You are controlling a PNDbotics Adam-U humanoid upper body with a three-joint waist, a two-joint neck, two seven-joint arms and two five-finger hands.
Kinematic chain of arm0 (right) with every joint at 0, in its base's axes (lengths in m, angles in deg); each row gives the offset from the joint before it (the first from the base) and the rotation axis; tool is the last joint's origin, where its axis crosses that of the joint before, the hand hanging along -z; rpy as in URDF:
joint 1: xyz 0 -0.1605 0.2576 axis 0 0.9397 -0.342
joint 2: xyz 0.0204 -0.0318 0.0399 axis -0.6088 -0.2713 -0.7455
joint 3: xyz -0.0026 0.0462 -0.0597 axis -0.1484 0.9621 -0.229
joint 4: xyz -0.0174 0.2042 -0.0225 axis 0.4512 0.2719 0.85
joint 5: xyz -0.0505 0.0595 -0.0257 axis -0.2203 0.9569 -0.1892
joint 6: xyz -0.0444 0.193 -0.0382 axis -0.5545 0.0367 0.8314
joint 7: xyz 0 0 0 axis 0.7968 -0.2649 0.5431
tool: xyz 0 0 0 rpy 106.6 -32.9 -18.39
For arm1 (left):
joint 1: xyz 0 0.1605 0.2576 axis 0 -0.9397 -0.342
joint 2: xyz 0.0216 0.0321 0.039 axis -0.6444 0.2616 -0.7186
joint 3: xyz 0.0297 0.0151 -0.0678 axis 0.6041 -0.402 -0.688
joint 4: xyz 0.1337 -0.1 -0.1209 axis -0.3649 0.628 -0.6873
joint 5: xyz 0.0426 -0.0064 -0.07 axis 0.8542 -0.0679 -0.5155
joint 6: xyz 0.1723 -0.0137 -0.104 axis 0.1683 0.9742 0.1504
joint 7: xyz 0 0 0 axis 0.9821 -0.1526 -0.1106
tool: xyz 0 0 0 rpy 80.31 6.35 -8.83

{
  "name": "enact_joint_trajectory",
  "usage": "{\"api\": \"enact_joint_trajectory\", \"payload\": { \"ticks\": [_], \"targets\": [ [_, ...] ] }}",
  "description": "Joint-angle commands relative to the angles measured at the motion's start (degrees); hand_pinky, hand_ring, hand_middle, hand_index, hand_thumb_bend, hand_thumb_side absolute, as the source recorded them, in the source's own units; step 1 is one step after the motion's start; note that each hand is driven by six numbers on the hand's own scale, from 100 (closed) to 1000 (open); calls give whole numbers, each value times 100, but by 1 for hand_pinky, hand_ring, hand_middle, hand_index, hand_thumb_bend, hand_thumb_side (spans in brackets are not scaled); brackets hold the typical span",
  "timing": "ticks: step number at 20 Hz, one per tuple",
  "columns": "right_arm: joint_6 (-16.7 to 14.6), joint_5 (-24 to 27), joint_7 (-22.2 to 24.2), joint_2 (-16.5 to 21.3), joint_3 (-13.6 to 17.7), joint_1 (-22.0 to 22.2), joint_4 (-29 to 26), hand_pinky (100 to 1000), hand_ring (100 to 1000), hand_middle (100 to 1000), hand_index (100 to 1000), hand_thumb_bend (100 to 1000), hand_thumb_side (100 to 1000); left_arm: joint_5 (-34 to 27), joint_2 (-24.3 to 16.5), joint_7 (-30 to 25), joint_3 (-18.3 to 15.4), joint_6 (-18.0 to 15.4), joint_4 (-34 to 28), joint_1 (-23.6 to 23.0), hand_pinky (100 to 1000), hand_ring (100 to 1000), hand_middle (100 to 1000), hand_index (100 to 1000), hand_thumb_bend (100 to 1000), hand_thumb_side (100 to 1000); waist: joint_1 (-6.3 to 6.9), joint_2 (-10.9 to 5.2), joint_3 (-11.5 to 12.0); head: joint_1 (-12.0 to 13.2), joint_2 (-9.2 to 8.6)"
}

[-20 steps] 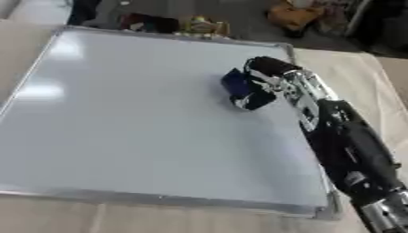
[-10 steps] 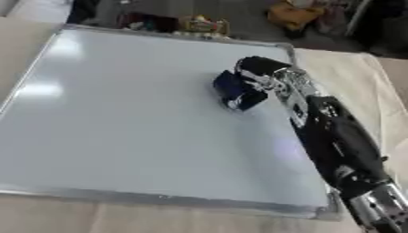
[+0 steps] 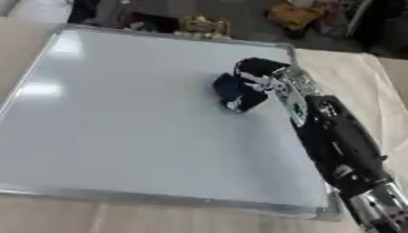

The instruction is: Wipe the whiteboard clean with a brush.

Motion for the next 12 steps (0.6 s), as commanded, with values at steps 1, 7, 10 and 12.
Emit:
{"api": "enact_joint_trajectory", "payload": {
  "ticks": [1,7,10,12],
  "targets": [
    [-91,-27,71,53,-34,-52,-10,658,752,283,188,442,520,-33,-59,-16,-37,-1,-90,53,694,586,544,393,324,860,31,-89,6,21,-65],
    [-175,126,196,105,-48,27,-79,663,755,294,285,450,525,-37,-63,-5,-45,2,-91,50,695,586,544,394,322,859,29,-93,-2,42,-74],
    [-194,190,260,127,-55,46,-127,664,756,294,293,441,535,-40,-65,-3,-44,-1,-91,50,696,586,544,394,321,859,33,-97,-3,45,-80],
    [-211,219,291,136,-59,56,-159,664,755,293,306,416,549,-39,-66,0,-48,-5,-88,44,696,586,544,394,321,859,37,-98,-6,49,-87]
  ]
}}
